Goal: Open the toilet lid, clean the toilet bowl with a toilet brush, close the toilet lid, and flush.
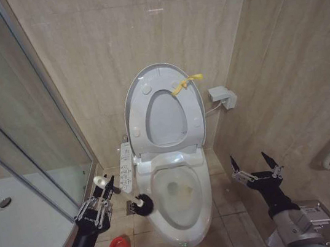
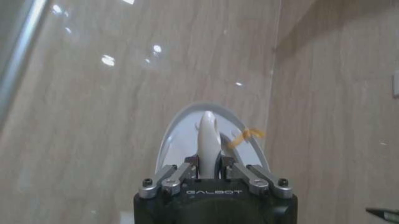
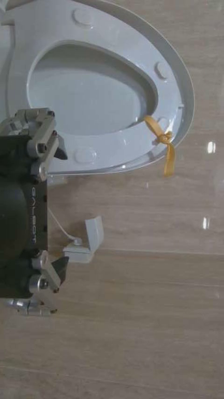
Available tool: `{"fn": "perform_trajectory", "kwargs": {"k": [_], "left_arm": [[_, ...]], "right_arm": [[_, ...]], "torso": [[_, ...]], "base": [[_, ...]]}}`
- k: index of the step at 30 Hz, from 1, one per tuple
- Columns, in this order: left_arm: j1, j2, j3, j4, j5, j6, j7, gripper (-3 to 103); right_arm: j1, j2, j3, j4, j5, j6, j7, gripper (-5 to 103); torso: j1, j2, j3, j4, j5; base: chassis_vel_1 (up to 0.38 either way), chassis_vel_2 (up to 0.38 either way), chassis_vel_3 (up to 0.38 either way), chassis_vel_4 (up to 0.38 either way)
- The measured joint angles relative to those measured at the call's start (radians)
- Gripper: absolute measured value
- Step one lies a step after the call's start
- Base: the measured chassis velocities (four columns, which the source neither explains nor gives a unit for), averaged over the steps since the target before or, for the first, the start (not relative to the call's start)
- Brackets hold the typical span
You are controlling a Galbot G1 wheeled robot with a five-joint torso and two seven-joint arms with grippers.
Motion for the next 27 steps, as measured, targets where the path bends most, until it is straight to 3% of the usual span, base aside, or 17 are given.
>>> {"fn": "perform_trajectory", "kwargs": {"k": [8,13,17,20,27], "left_arm": [[-0.182,0.118,0.031,0.169,-0.147,-0.001,0.091,22],[-0.257,0.133,0.056,0.231,-0.176,-0.005,0.105,22],[-0.333,0.129,0.116,0.301,-0.181,-0.02,0.069,22],[-0.411,0.088,0.19,0.383,-0.186,-0.04,0.013,22],[-0.492,0.041,0.256,0.447,-0.24,-0.039,-0.01,22]], "right_arm": [[0.0,0.0,0.0,0.0,0.0,0.0,0.0,100],[0.0,0.0,0.0,0.0,0.0,0.0,0.0,100],[0.0,0.0,0.0,0.0,0.0,0.0,0.0,100],[0.0,0.0,0.0,0.0,0.0,0.0,0.0,100],[0.0,0.0,0.0,0.0,0.0,0.0,0.0,100]], "torso": [[0.0,0.0,0.0,-0.0002,0.0],[0.0,0.0,0.0,0.0002,0.0],[0.0,0.0,0.0,0.0001,0.0003],[0.0,0.0,0.0,-0.0001,0.0001],[0.0,0.0,0.0,0.0,0.0004]], "base": [[0.0,0.0,0.0,0.0],[0.0,0.0,0.0,0.0],[0.0,0.0,0.0,0.0],[0.0,0.0,0.0,0.0],[0.0,0.0,0.0,0.0]]}}
